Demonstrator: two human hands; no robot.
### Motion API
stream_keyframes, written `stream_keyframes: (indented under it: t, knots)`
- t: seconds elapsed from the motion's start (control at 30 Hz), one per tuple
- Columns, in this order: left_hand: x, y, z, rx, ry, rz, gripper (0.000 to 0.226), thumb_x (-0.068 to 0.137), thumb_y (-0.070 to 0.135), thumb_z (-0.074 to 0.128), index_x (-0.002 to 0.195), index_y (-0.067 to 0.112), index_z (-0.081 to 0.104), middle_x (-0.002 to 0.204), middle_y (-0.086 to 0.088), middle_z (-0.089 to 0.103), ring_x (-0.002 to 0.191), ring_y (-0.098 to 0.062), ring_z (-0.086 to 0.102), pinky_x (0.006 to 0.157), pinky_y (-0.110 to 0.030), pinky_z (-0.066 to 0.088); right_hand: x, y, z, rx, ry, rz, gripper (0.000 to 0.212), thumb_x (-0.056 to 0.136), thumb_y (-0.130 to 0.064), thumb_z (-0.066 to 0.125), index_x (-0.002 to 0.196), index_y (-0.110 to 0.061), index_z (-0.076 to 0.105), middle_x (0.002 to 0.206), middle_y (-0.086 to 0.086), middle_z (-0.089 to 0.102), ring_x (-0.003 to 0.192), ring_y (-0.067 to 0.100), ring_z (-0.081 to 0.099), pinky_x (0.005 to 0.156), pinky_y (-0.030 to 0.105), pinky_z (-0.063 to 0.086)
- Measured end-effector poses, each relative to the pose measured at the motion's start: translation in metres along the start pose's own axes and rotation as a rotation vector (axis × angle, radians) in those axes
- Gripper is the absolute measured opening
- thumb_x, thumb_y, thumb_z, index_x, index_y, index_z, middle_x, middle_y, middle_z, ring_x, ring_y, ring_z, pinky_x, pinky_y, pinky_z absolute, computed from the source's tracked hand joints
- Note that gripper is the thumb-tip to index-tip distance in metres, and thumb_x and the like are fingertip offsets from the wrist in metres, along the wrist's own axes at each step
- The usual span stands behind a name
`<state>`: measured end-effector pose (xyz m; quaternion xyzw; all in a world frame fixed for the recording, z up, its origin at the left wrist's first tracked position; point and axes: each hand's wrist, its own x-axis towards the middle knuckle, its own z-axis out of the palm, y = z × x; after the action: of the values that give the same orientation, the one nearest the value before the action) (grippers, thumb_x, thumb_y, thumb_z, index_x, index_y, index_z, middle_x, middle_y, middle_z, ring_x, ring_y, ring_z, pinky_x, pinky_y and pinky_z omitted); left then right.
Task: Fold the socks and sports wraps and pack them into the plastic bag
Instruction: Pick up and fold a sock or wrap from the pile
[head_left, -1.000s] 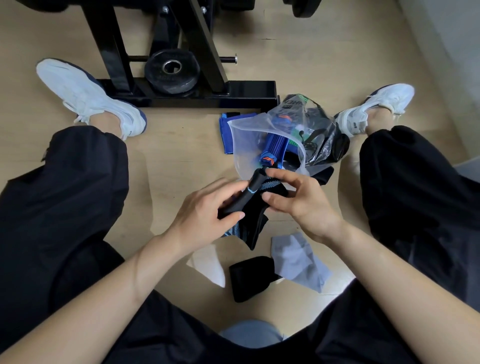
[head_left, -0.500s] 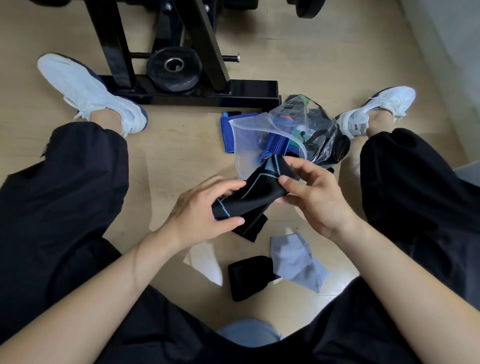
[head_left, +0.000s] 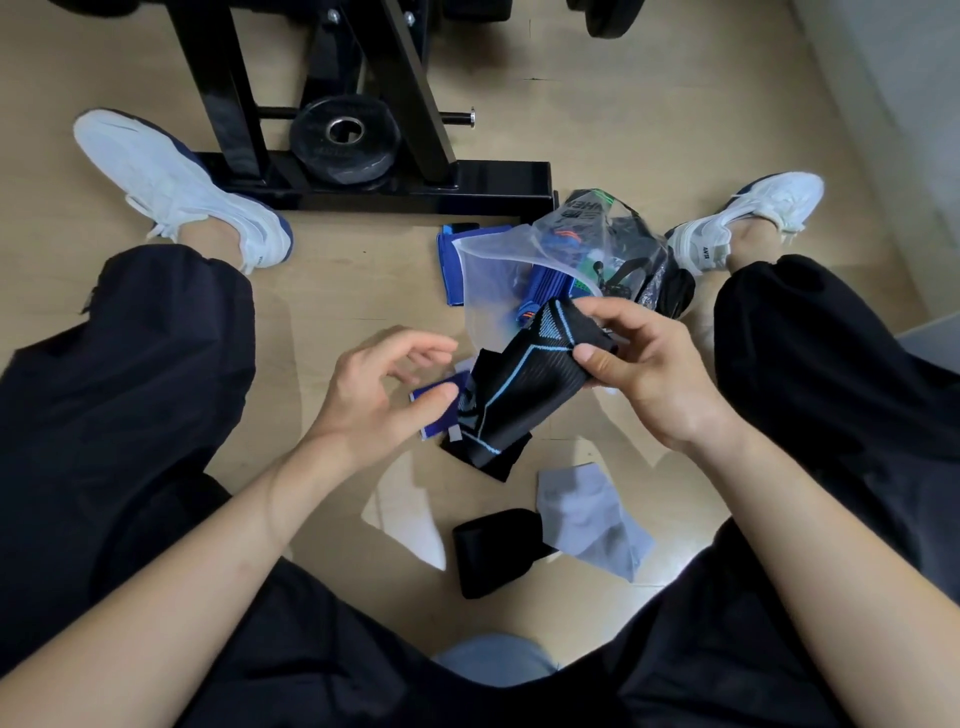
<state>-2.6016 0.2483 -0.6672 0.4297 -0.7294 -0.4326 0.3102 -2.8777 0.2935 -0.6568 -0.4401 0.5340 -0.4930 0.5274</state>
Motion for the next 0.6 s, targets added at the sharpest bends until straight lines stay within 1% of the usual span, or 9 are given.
stream_keyframes:
  t: [0.07,0.13,0.2,0.23,0.3,0.4,0.47,0.53,0.6]
  knots:
    - [0.005,0.005,0.005,-0.04,-0.094,-0.058,0.058,0.075,0.042,0.074,0.129,0.026,0.063,0.127,0.012,0.066,0.123,-0.009,0.059,0.1,-0.027,0.047,-0.002,0.001,0.003,-0.029,-0.066,-0.018,0.037,0.088,0.009,0.064,0.119,-0.01,0.065,0.105,0.012,0.068,0.088,0.022,0.063,0.075,0.041,0.056]
    - [0.006,0.007,0.016,-0.025,-0.205,-0.083,0.081,0.07,0.047,0.082,0.143,0.029,0.052,0.141,0.013,0.057,0.134,-0.006,0.051,0.11,-0.026,0.041,-0.003,0.003,0.007,-0.032,-0.114,-0.029,0.036,0.087,0.006,0.066,0.119,-0.01,0.065,0.107,0.013,0.068,0.091,0.025,0.062,0.078,0.047,0.054]
    - [0.003,0.005,0.029,0.035,-0.288,-0.097,0.092,0.066,0.047,0.087,0.146,0.034,0.045,0.143,0.016,0.054,0.134,-0.005,0.05,0.111,-0.032,0.042,-0.004,0.004,0.011,-0.024,-0.122,-0.043,0.036,0.087,0.006,0.066,0.12,-0.01,0.065,0.107,0.012,0.069,0.094,0.026,0.062,0.079,0.049,0.055]
    - [0.001,0.003,0.033,0.06,-0.323,-0.126,0.091,0.064,0.047,0.089,0.144,0.037,0.045,0.139,0.019,0.056,0.13,-0.003,0.052,0.108,-0.034,0.045,-0.004,0.004,0.013,-0.026,-0.111,-0.053,0.036,0.087,0.006,0.066,0.12,-0.01,0.065,0.107,0.01,0.07,0.094,0.025,0.063,0.079,0.047,0.056]
    - [-0.003,-0.001,0.036,0.109,-0.36,-0.206,0.077,0.063,0.046,0.09,0.129,0.041,0.051,0.122,0.023,0.063,0.114,0.003,0.059,0.096,-0.033,0.051,-0.005,0.005,0.015,-0.041,-0.069,-0.074,0.037,0.087,0.007,0.066,0.12,-0.008,0.065,0.107,0.007,0.07,0.096,0.021,0.065,0.078,0.037,0.058]
    - [-0.007,-0.01,0.035,0.079,-0.352,-0.275,0.051,0.064,0.043,0.088,0.106,0.031,0.062,0.103,0.014,0.071,0.097,-0.004,0.067,0.089,-0.039,0.055,-0.003,0.006,0.014,-0.042,0.02,-0.099,0.036,0.086,0.007,0.068,0.117,-0.011,0.067,0.106,0.005,0.071,0.094,0.018,0.066,0.074,0.031,0.057]
    - [-0.005,-0.012,0.033,-0.005,-0.319,-0.301,0.039,0.068,0.037,0.087,0.1,0.026,0.068,0.098,0.007,0.074,0.092,-0.009,0.07,0.088,-0.041,0.057,-0.002,0.006,0.011,-0.025,0.066,-0.105,0.035,0.085,0.004,0.069,0.115,-0.015,0.068,0.105,0.012,0.071,0.092,0.022,0.066,0.074,0.039,0.058]
    - [-0.003,-0.01,0.03,-0.098,-0.284,-0.326,0.027,0.075,0.021,0.088,0.096,0.025,0.07,0.091,0.008,0.076,0.083,-0.005,0.069,0.081,-0.032,0.056,-0.001,0.007,0.009,-0.02,0.087,-0.103,0.034,0.085,0.003,0.07,0.115,-0.014,0.068,0.107,0.027,0.066,0.091,0.028,0.066,0.075,0.048,0.058]
    - [-0.001,-0.008,0.026,-0.187,-0.249,-0.328,0.025,0.078,0.007,0.084,0.09,0.025,0.071,0.083,0.011,0.075,0.076,-0.003,0.066,0.075,-0.023,0.051,0.0,0.007,0.007,-0.033,0.11,-0.093,0.034,0.085,0.004,0.071,0.114,-0.013,0.067,0.107,0.033,0.062,0.091,0.032,0.065,0.076,0.055,0.059]
